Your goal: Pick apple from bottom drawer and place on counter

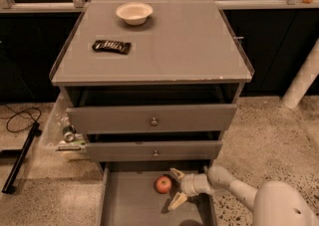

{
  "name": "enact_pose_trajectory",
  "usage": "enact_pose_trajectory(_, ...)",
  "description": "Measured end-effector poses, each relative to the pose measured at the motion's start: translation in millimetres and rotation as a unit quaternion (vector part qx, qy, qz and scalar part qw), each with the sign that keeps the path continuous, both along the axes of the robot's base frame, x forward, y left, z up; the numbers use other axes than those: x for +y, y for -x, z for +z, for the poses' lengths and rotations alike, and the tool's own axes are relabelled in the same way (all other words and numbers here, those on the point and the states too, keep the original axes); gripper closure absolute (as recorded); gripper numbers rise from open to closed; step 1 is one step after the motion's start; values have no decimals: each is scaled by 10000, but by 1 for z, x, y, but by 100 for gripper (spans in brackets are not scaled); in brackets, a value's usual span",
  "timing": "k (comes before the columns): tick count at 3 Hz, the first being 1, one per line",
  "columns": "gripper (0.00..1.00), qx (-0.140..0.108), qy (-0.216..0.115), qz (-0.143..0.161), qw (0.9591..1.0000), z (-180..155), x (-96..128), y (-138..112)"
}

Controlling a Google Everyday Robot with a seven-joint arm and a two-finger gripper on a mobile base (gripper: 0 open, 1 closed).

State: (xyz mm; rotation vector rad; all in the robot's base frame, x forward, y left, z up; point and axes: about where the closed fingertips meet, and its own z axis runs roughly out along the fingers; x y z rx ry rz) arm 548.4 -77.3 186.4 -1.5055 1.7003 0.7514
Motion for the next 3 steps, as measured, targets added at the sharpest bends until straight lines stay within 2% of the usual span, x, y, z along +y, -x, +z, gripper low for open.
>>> enact_pose_trajectory(1, 0, 161, -133, 31, 9998, -11, 14, -3)
enact_pose_trajectory(3, 0, 191, -110, -52, 9997, -33, 27, -19)
